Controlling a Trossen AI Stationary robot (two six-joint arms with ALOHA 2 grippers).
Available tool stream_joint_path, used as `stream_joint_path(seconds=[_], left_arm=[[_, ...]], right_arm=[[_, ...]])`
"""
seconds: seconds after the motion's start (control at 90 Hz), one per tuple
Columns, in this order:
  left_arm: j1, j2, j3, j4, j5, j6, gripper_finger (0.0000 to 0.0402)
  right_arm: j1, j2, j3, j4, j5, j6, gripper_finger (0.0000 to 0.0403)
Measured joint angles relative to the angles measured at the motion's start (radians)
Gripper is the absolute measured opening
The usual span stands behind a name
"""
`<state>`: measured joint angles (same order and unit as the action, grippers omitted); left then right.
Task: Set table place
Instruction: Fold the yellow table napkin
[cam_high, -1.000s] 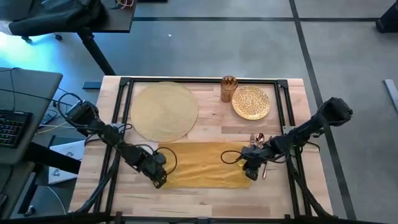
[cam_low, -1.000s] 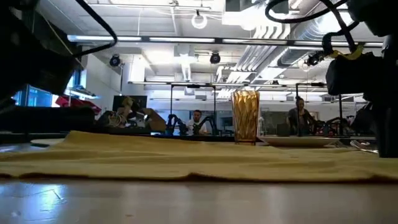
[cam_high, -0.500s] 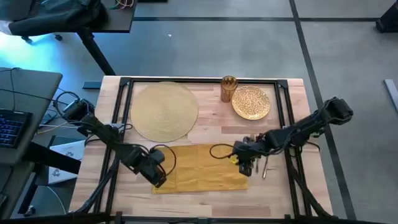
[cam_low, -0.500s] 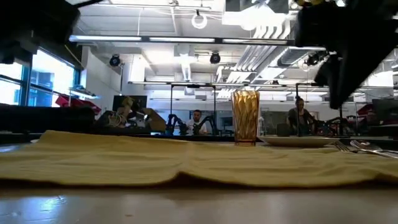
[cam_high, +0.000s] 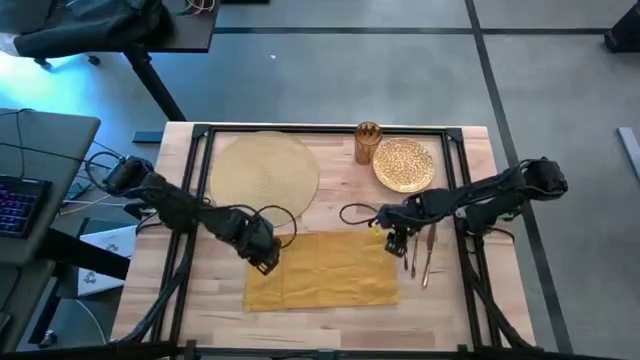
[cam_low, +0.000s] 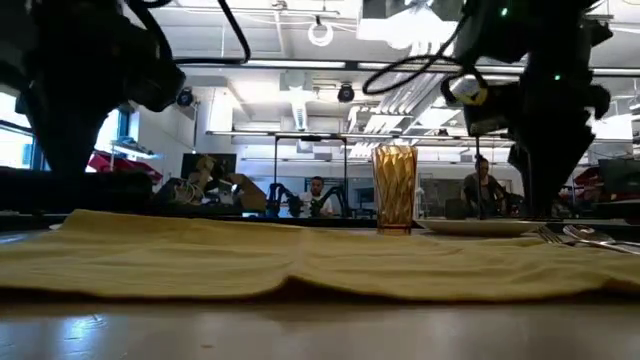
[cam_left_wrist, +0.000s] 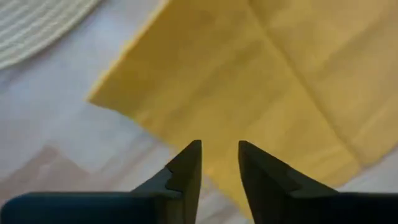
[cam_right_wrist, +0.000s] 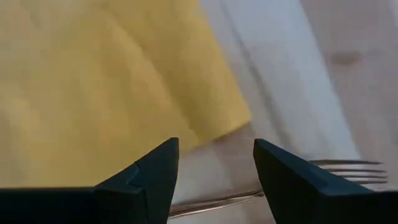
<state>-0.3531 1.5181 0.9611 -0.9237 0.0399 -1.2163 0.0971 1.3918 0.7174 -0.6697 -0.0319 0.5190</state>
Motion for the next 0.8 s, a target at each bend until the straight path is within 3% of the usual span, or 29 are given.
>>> stream_joint_path(seconds=[0.122,0.389,0.6,0.733,0.8], left_arm=[[0.039,-0.001,-0.003,-0.065,-0.006,0.014,0.0117],[0.071,-0.001,-0.018,0.051,0.003,0.069,0.0124],[0.072,-0.001,-0.003,0.325,-0.02,0.202,0.0124],[0.084,-0.001,0.011,0.527,-0.154,0.259,0.0122],[0.103,0.001,0.011,0.6,-0.221,0.296,0.0118]], right_arm=[[-0.027,0.0,-0.022,0.051,0.001,-0.031,0.0178],[-0.077,0.002,-0.126,0.216,-0.043,-0.002,0.0146],[-0.055,-0.002,-0.187,0.319,-0.075,-0.027,0.0098],[-0.034,0.003,-0.171,0.337,-0.082,-0.031,0.0024],[-0.025,0.004,-0.14,0.368,-0.09,-0.04,0.0008]])
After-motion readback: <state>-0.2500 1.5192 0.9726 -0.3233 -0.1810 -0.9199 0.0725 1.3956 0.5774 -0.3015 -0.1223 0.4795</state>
